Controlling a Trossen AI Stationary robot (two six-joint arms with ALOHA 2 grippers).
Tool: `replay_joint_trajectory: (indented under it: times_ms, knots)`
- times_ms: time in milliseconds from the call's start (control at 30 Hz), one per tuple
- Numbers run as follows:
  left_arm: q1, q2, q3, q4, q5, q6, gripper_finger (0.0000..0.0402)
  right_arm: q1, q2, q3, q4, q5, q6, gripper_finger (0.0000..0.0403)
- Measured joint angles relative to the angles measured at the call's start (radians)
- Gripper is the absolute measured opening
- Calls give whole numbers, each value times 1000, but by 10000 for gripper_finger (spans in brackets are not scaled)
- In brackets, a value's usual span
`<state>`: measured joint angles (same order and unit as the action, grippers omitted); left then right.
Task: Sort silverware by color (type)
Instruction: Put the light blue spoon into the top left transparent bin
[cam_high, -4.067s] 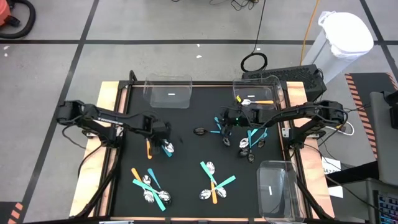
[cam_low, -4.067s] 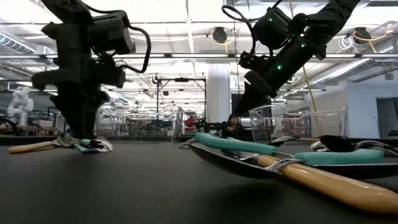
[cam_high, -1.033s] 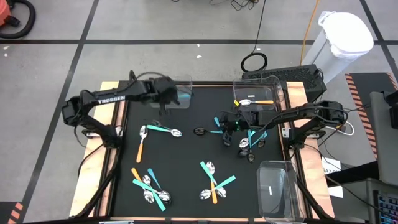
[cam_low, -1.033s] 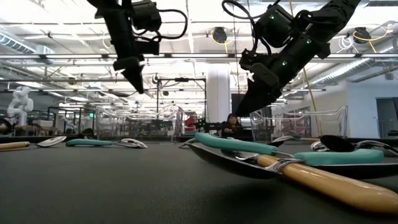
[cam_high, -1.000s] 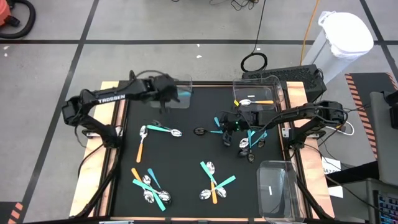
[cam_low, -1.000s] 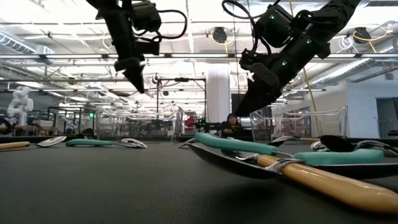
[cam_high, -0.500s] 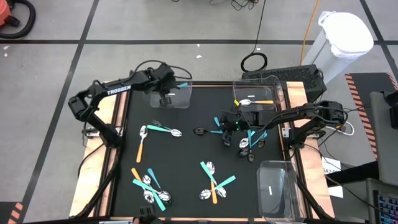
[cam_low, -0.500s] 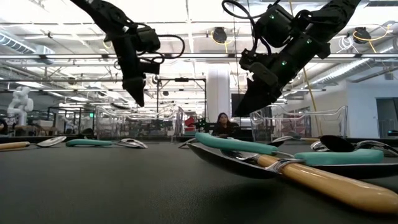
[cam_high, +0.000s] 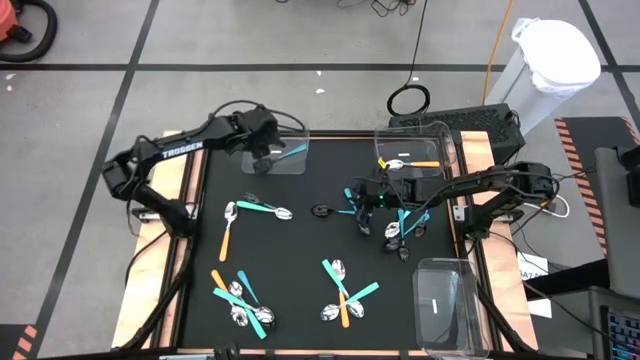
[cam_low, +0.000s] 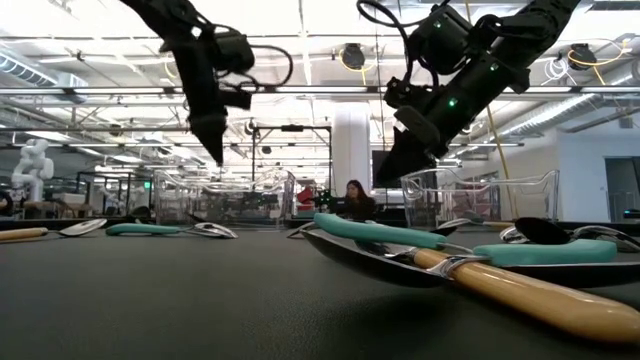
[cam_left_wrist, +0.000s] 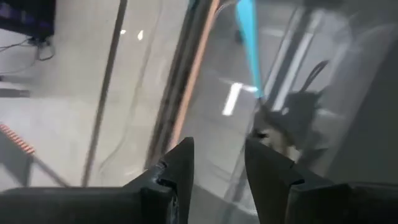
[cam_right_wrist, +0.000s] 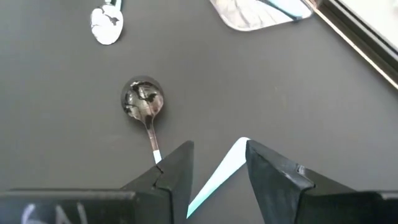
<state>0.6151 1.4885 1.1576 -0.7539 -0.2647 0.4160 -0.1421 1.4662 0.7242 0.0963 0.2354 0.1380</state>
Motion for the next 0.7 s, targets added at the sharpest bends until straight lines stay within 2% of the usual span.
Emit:
replay_joint_trajectory:
  times_ms: [200,333,500,700]
  knots:
    - [-123,-57,0,-86,155,-175,93,0,0,0,2,0,-12,141]
    - [-249,-57,-1,-148,161,-223,73,0,0,0,1,0,-12,141]
    - [-378,-49,-2,-213,162,-281,68,0,0,0,1,0,-23,141]
    - [-461,-51,-37,-156,185,-340,79,0,0,0,1,1,-34,141]
